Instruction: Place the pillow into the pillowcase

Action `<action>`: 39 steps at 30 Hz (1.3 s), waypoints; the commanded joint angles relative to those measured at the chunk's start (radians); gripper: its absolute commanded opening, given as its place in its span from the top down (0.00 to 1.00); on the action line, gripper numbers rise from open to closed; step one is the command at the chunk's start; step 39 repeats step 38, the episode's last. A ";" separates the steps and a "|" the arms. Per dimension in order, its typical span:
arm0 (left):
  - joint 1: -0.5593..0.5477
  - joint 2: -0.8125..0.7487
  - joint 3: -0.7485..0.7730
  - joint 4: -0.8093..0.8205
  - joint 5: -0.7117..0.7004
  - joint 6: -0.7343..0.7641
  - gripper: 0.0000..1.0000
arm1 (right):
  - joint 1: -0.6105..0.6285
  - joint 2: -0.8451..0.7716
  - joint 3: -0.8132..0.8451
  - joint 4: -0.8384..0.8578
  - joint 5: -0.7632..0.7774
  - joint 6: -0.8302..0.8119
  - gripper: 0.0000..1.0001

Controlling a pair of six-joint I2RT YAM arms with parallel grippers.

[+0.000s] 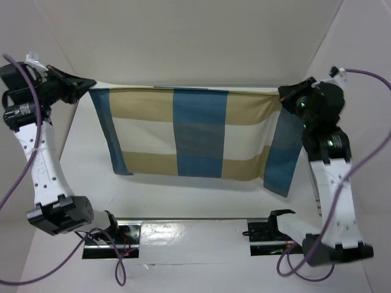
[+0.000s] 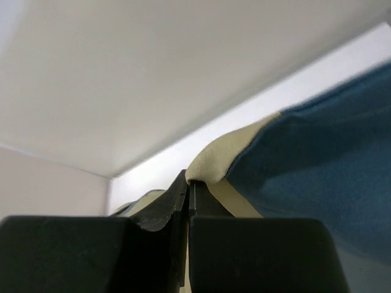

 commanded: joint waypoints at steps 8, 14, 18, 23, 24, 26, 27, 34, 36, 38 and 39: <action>-0.156 0.403 0.195 -0.016 -0.382 0.240 0.21 | -0.028 0.586 0.294 0.021 0.074 -0.194 0.00; -0.234 0.238 -0.002 0.007 -0.399 0.300 0.14 | -0.038 0.402 0.069 0.069 0.178 -0.205 0.00; -0.282 0.086 -0.159 0.063 -0.389 0.312 0.14 | -0.047 0.366 0.030 -0.016 0.272 -0.216 0.00; -0.317 0.001 -0.284 0.107 -0.366 0.312 0.14 | -0.047 0.328 -0.026 -0.090 0.329 -0.204 0.00; -0.317 0.001 -0.293 0.107 -0.366 0.312 0.14 | -0.047 0.308 -0.048 -0.090 0.338 -0.195 0.00; -0.327 -0.008 -0.305 0.107 -0.366 0.312 0.14 | -0.047 0.273 -0.069 -0.100 0.350 -0.194 0.00; -0.327 -0.008 -0.314 0.107 -0.366 0.312 0.14 | -0.047 0.260 -0.089 -0.100 0.363 -0.194 0.00; -0.337 -0.035 -0.324 0.107 -0.357 0.312 0.14 | -0.056 0.214 -0.114 -0.122 0.403 -0.194 0.00; -0.348 -0.036 -0.324 0.107 -0.357 0.312 0.14 | -0.056 0.202 -0.140 -0.122 0.412 -0.194 0.00; -0.357 -0.055 -0.324 0.107 -0.368 0.312 0.14 | -0.056 0.193 -0.140 -0.122 0.426 -0.194 0.00; -0.357 -0.055 -0.324 0.107 -0.368 0.312 0.14 | -0.056 0.193 -0.140 -0.122 0.426 -0.194 0.00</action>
